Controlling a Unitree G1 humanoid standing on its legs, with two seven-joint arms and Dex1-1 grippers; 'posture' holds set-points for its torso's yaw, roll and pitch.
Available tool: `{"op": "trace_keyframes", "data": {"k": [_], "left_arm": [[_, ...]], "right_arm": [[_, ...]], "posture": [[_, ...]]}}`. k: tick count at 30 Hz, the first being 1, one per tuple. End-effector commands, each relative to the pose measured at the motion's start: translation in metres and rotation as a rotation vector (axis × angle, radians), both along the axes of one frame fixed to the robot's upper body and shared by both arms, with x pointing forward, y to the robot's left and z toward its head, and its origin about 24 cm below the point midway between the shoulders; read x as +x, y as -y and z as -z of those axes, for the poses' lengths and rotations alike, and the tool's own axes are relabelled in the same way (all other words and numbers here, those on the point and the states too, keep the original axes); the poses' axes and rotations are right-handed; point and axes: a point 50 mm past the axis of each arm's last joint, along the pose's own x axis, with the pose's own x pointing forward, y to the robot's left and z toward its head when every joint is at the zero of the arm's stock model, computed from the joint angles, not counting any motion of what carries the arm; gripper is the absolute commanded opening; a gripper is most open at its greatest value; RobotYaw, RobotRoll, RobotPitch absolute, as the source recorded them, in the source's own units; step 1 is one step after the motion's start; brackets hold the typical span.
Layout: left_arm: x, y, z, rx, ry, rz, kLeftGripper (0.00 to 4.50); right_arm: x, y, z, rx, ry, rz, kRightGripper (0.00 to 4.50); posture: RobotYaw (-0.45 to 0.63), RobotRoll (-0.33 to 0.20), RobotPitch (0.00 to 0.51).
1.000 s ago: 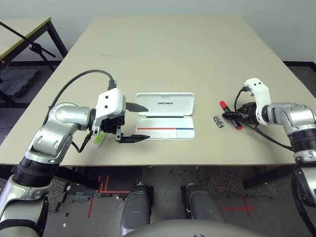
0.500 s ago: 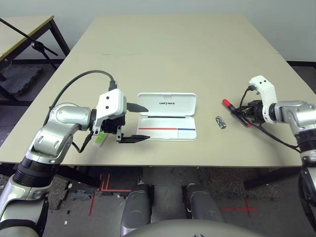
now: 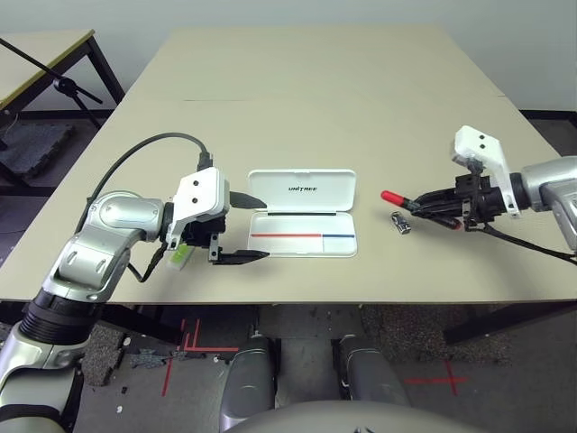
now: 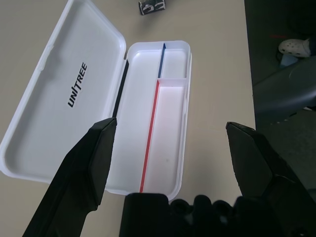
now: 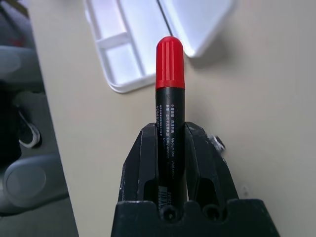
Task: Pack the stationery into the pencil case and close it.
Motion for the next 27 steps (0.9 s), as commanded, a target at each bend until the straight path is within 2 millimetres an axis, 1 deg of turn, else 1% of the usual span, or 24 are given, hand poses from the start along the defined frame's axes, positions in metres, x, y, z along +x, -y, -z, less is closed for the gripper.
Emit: {"op": "trace_keyframes", "data": {"k": [1, 6, 10, 14, 19, 27], "left_arm": [[-0.002, -0.003, 0.004, 0.043, -0.003, 0.001, 4.5], [-0.001, -0.007, 0.005, 0.089, 0.001, -0.01, 4.5], [-0.001, -0.008, 0.006, 0.102, 0.006, -0.012, 4.5], [-0.001, -0.007, 0.006, 0.1, 0.009, -0.014, 4.5], [-0.003, -0.006, 0.006, 0.102, 0.01, -0.015, 4.5], [-0.006, -0.006, 0.008, 0.099, 0.008, -0.023, 4.5]], "right_arm": [[0.004, -0.023, 0.005, 0.007, -0.007, -0.015, 0.49], [0.006, -0.052, 0.013, 0.027, -0.015, -0.069, 0.49], [0.008, -0.069, 0.015, 0.019, -0.012, -0.122, 0.49], [0.012, -0.085, 0.018, 0.008, -0.006, -0.138, 0.49], [0.013, -0.101, 0.026, 0.01, -0.001, -0.165, 0.49], [0.019, -0.128, 0.028, 0.007, 0.09, -0.195, 0.49]], "posture": [[-0.01, 0.0, 0.072], [0.0, 0.0, 0.067], [0.01, 0.0, 0.063], [0.02, 0.0, 0.061], [0.04, 0.0, 0.059], [0.05, 0.0, 0.056]]}}
